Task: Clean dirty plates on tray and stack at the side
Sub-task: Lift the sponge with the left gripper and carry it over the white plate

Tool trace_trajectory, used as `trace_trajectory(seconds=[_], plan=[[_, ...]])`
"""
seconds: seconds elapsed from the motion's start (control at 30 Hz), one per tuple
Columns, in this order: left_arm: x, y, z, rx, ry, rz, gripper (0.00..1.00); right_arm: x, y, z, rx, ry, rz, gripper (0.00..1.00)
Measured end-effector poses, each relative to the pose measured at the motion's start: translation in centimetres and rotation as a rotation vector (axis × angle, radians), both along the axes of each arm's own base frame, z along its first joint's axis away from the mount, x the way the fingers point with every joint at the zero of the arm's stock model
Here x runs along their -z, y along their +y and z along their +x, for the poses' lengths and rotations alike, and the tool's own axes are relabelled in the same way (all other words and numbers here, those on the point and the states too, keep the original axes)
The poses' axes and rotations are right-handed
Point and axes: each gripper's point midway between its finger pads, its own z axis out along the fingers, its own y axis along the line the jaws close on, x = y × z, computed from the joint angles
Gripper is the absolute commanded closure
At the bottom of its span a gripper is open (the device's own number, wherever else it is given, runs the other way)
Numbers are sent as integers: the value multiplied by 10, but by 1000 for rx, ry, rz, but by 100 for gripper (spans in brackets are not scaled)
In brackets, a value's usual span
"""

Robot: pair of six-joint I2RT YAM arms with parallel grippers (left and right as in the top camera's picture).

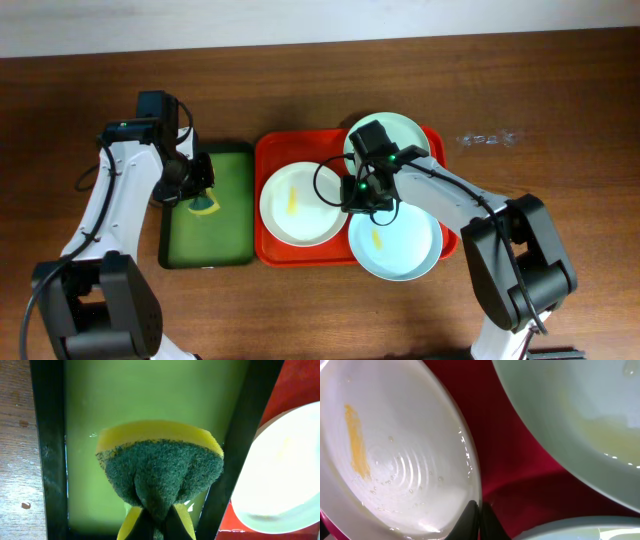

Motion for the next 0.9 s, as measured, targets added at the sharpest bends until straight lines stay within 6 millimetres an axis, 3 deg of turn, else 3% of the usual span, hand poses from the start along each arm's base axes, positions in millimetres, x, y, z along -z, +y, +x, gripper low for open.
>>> trace_trajectory(seconds=[0.6, 0.9], plan=[[1, -17, -1, 47, -2, 111, 100, 0, -2, -5, -1, 23, -11, 96], [1, -32, -3, 71, 0, 64, 100, 0, -2, -5, 0, 23, -11, 96]])
